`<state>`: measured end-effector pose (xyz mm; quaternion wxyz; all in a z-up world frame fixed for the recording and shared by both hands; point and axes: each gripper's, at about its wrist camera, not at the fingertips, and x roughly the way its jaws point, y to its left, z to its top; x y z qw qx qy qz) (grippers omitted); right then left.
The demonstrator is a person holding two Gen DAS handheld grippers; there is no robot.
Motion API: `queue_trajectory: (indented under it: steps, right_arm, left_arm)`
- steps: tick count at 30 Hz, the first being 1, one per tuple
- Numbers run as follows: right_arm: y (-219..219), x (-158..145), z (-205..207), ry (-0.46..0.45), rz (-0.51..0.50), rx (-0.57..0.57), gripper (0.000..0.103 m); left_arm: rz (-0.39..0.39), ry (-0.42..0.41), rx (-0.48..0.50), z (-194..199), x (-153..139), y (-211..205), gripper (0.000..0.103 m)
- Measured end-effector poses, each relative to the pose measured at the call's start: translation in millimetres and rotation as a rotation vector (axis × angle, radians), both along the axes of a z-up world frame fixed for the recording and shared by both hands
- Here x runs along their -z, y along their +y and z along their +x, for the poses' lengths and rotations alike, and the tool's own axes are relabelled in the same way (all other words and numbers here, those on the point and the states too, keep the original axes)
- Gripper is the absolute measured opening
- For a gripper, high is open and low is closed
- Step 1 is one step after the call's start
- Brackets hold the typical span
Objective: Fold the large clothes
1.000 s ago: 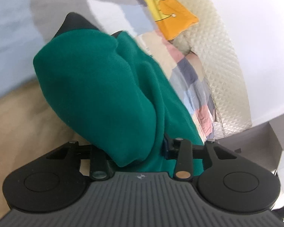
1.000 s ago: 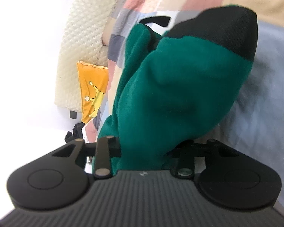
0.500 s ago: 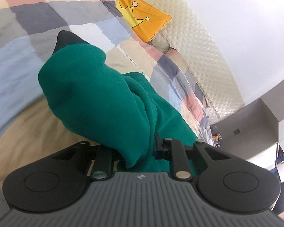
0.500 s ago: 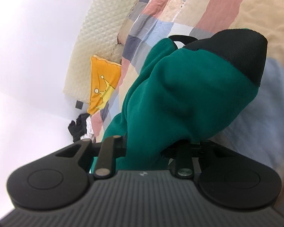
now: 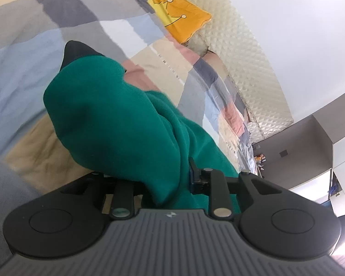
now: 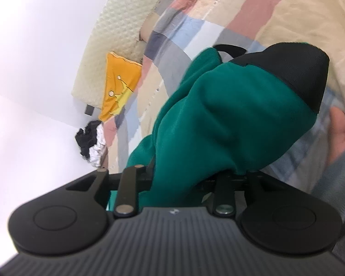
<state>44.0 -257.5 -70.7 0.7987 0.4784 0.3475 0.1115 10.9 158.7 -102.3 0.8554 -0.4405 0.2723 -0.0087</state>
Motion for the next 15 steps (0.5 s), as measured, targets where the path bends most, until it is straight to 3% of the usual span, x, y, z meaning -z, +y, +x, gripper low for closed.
queue_trajectory:
  steps: [6,10,15]
  right_arm:
    - [1,-13,30,-0.051,0.047,0.006,0.053]
    - [5,-13,59,-0.068,0.044,-0.006,0.054]
    - [4,3,97,-0.014,0.055,0.021,0.054]
  left_arm:
    - [-0.013,-0.005,0.012,44,-18,11,0.042]
    - [-0.022,0.014,-0.003,77,-23,19,0.052]
    - [-0.012,0.036,-0.005,121,-22,24,0.057]
